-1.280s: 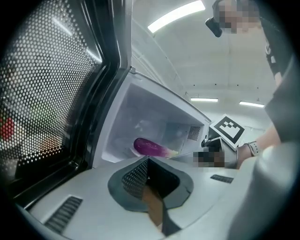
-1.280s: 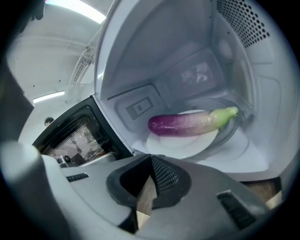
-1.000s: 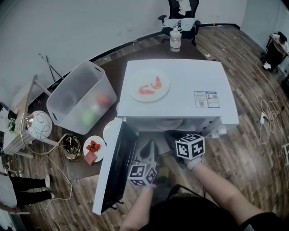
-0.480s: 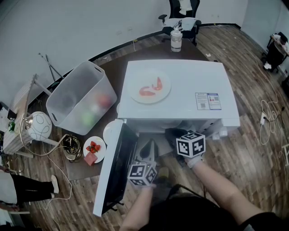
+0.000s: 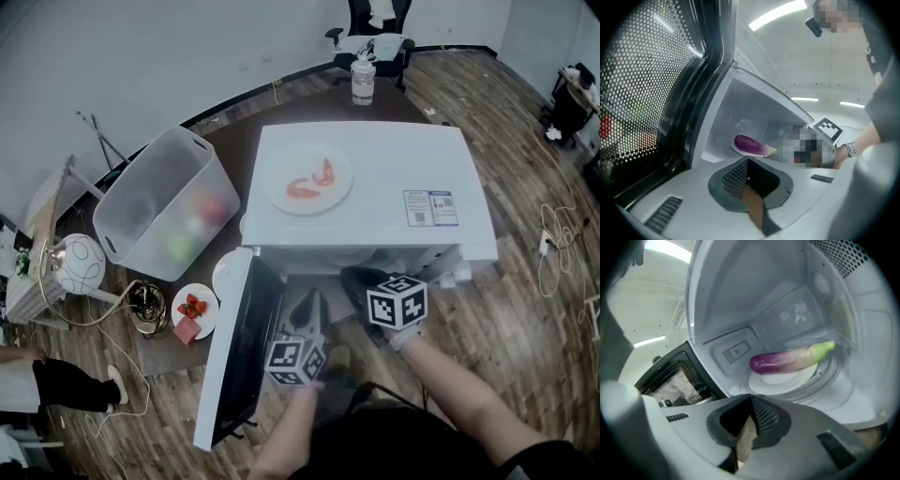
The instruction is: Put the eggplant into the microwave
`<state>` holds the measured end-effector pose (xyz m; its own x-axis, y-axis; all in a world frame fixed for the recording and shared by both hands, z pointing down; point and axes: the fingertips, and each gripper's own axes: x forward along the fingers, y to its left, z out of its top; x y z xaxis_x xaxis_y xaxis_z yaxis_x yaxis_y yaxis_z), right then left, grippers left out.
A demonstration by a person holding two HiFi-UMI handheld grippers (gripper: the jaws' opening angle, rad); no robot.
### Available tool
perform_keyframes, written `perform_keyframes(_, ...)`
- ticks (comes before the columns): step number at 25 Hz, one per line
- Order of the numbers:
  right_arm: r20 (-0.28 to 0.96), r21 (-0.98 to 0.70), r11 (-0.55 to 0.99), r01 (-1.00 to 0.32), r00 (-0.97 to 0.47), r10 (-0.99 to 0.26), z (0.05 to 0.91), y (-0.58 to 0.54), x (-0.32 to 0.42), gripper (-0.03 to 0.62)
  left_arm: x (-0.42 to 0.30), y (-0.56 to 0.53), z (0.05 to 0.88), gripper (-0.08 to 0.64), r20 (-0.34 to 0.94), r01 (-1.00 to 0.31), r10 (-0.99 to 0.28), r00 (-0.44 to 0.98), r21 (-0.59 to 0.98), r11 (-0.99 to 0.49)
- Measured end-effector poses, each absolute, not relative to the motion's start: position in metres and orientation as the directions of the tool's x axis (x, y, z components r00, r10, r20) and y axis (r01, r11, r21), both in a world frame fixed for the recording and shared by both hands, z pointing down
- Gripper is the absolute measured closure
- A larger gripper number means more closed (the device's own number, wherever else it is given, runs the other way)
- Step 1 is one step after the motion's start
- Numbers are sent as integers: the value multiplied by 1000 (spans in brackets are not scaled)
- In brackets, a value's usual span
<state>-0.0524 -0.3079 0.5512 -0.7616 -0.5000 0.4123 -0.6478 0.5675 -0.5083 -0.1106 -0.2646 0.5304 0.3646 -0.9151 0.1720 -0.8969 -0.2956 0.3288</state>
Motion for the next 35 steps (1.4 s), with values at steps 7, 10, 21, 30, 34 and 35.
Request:
perform_keyframes(7, 265, -505, 649, -570, -817, -512, 528, -288, -52, 589, -110, -258, 530, 560, 169, -898, -917, 362, 329, -294)
perform_keyframes(10, 248, -460, 707, -538, -842, -479, 521, -273, -57, 589, -106, -255, 527, 560, 162, -895, -916, 366, 330, -299)
perform_keyframes(21, 280, -387, 755, -529, -848, -450, 516, -224, -43, 591, -84, -232, 517, 560, 139, -886, -909, 392, 324, -332)
perform_keyframes(30, 281, -343, 738, -581, -813, -510, 512, -187, -21, 591, -68, -191, 507, 560, 128, -888, -909, 398, 302, -346)
perform_keyframes(34, 269, -340, 737, -584, -812, -519, 507, -167, -16, 591, -64, -170, 501, 560, 120, -893, -913, 390, 292, -343)
perform_keyframes(35, 266, -340, 738, -583, -812, -519, 505, -162, -16, 591, -62, -164, 500, 560, 119, -893, -913, 391, 291, -344)
